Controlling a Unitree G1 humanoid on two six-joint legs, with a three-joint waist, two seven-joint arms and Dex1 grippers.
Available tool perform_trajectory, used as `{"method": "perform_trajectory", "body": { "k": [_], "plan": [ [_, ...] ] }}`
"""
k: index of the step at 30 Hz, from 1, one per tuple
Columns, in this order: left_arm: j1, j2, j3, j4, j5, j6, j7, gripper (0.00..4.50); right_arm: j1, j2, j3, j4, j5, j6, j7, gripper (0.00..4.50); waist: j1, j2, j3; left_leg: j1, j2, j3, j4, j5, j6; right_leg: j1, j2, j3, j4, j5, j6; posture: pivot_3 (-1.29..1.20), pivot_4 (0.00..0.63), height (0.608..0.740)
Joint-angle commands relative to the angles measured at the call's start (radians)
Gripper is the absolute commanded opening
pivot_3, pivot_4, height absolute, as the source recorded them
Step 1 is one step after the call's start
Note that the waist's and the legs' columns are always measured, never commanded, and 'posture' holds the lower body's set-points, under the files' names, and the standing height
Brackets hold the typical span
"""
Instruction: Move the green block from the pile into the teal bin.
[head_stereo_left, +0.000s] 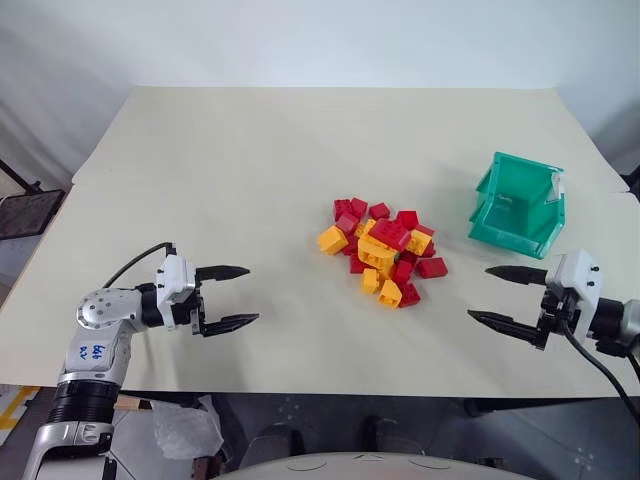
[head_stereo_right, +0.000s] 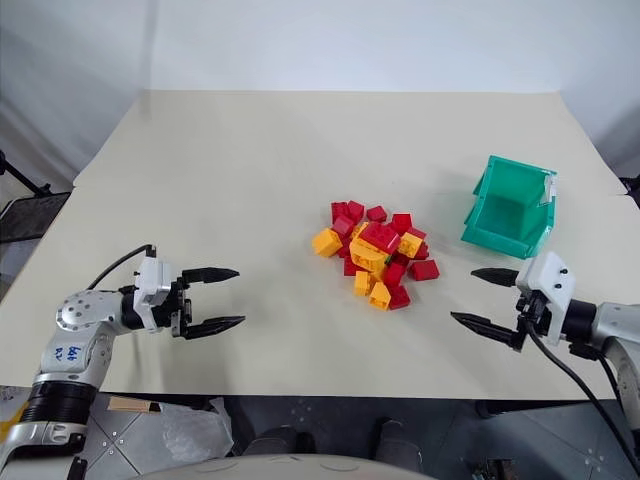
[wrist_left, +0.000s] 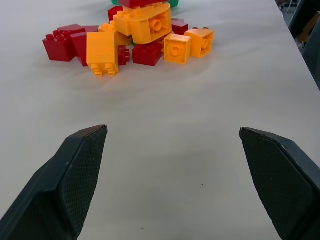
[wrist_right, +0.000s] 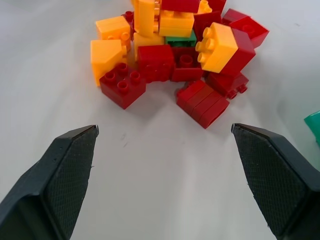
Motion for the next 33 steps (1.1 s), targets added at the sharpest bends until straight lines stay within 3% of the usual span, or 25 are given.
{"method": "perform_trajectory", "body": {
  "k": [1,11,14,18,25,33],
  "plan": [
    [-0.023,0.01,0.016,-0.012,-0.025,-0.006,-0.021,4.5,-0.011,0.007,-0.031,-0.009,0.01,-0.018,-0.008,4.47,0.0,0.0,0.0,0.0,0.0,0.0,0.0,0.0,0.0,0.0,0.0,0.0,0.0,0.0,0.0,0.0,0.15,0.74],
    [-0.057,-0.004,0.021,-0.035,-0.036,0.073,0.041,4.5,-0.032,0.018,-0.021,-0.057,-0.008,0.035,-0.123,4.47,-0.001,0.0,0.0,0.0,0.0,0.001,0.0,0.0,0.0,0.0,0.0,0.0,0.001,0.0,0.0,0.0,0.15,0.74],
    [-0.07,-0.002,0.018,-0.037,-0.025,0.08,0.062,4.5,-0.051,0.034,-0.022,-0.139,0.006,0.101,-0.201,3.89,-0.001,0.0,0.0,0.0,0.0,0.001,0.0,0.0,0.0,0.0,0.0,0.0,0.001,0.0,0.0,0.0,0.15,0.74],
    [-0.085,-0.006,0.012,-0.036,-0.032,0.091,0.062,4.5,-0.066,0.03,0.017,-0.319,0.069,0.301,-0.291,2.51,0.0,0.0,0.0,0.0,0.0,0.0,0.0,0.0,0.0,0.0,0.0,0.0,0.001,0.0,0.0,0.0,0.15,0.74],
    [-0.094,-0.018,0.009,-0.051,-0.073,0.103,0.01,4.5,-0.219,0.136,0.156,-0.571,0.23,0.646,-0.536,0.02,-0.002,0.0,0.0,0.0,0.001,-0.001,0.0,0.0,0.0,0.0,0.0,0.0,0.001,0.0,0.0,0.0,0.15,0.74],
    [-0.125,-0.057,0.004,-0.045,-0.095,0.045,-0.063,4.5,-0.37,0.321,0.468,-0.52,0.133,0.762,-0.686,0.02,-0.003,0.0,0.0,-0.001,0.0,-0.001,0.0,0.0,0.0,-0.001,0.0,0.0,0.001,0.0,0.0,0.0,0.15,0.74]
  ]
}}
